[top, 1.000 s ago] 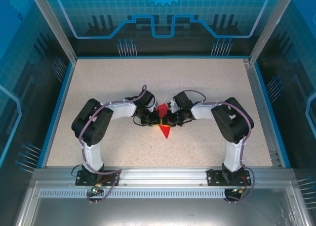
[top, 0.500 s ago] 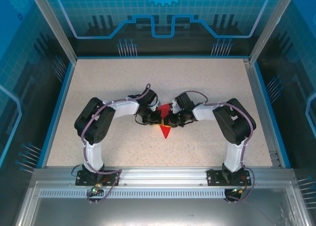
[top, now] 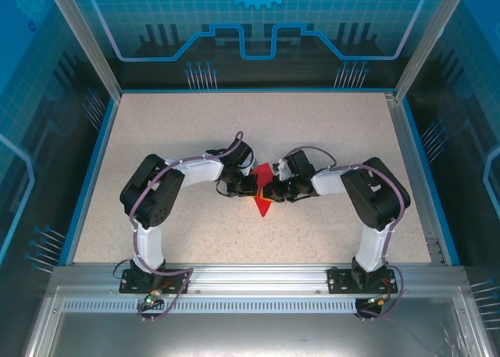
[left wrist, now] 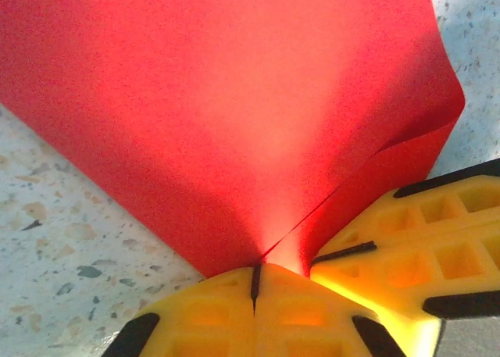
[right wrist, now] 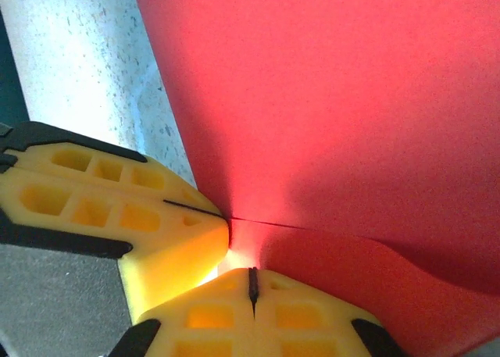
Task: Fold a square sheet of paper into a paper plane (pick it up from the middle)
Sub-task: Third fold the triangle at the center of the table.
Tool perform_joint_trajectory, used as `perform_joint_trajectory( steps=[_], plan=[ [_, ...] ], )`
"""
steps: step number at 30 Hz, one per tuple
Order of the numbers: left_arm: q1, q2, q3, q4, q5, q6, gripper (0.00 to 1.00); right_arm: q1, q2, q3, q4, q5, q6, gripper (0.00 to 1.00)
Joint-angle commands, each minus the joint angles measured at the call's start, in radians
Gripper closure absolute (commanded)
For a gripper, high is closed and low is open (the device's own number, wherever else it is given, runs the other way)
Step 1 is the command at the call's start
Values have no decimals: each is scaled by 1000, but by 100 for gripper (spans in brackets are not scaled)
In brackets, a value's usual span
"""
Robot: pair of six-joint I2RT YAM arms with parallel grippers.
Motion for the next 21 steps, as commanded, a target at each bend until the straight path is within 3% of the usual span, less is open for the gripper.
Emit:
perform_joint_trajectory(
  steps=[1,10,21],
  plan=[
    [3,147,-70,-111,-278,42,100,-42,3,-52,5,31,15,99],
    [-2,161,-65,-128,-298,56,100,-80,-6,-83,80,14,45,98],
    [-6,157,-65,-135,-306,64,100,-131,-16,-92,52,62,78,99]
  ],
)
